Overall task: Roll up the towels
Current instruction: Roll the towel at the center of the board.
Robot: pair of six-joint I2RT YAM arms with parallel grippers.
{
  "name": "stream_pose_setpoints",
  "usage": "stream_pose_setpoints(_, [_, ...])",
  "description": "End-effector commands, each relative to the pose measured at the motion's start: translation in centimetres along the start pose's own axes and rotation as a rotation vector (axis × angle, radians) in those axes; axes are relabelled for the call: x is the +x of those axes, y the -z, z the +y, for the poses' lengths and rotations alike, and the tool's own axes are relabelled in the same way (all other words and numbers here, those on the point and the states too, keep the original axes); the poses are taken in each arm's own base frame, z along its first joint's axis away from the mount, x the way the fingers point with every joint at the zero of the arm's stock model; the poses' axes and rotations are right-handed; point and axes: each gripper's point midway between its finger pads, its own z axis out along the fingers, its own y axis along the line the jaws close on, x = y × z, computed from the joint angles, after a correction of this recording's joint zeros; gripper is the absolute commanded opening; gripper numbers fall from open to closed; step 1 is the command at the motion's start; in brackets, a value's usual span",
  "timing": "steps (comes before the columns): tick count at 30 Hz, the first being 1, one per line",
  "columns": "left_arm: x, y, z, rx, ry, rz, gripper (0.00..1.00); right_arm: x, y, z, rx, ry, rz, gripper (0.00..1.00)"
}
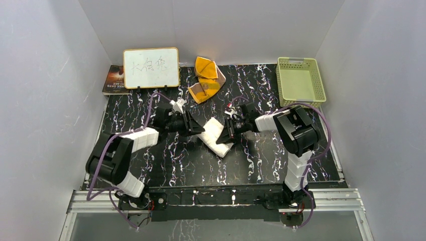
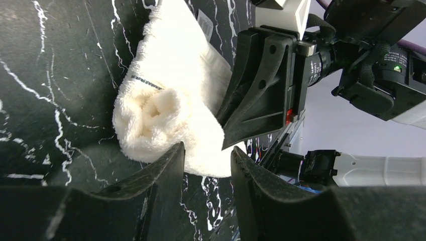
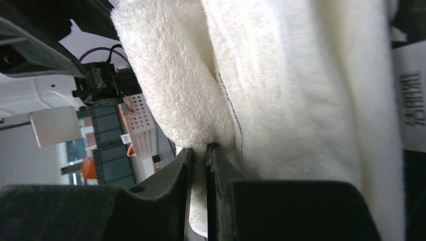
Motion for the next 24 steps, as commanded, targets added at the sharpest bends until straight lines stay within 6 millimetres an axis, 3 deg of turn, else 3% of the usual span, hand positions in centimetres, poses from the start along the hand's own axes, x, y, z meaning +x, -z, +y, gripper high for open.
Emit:
stream_pose_setpoints(1, [-0.6,-2.0,-2.0,0.103,-0.011,0.009,0.38,0.7,-0.1,-1.1,-0.03,-0.098,0.013,0.11])
stream_pose_setpoints(4, [0.1,-3.6,-0.8,0.097,0.008,0.04,0.37,0.8,-0.2,-1.8,-0.012,-0.119,0.011,0.11])
stream_pose_setpoints(8, [1.2,-5.1,1.8,0.058,0.038,0.066,0.36,-0.2,0.3,-1.2,0.019,-0.071,-0.013,0.16])
stream_pose_setpoints(11, [1.1,-5.8,2.4,0.058,0.055,0.07,0.35,-1.9,1.4,-1.1,0.164,0.05,-0.048,0.3])
stream_pose_setpoints(14, [0.9,-6.2,2.7,0.044,0.052,0.077,0.35,-4.6,3.6,-0.1,0.352,0.221,-0.148,0.36])
stream_pose_setpoints(17, [1.1,-6.2,3.3,0.012,0.036,0.096,0.35,-7.2,6.4,2.6,0.51,0.423,-0.306,0.4])
stream_pose_setpoints(19, [1.3,-6.1,3.7,-0.009,0.03,0.108,0.35,-8.0,7.9,5.7,0.58,0.572,-0.411,0.43])
stream_pose_setpoints(21, [1.5,-6.0,4.1,-0.027,0.027,0.115,0.35,-7.6,7.8,7.9,0.629,0.69,-0.45,0.46])
stream_pose_setpoints(24, [1.9,-5.9,4.4,-0.041,0.029,0.123,0.35,-6.0,5.8,9.7,0.659,0.8,-0.403,0.47])
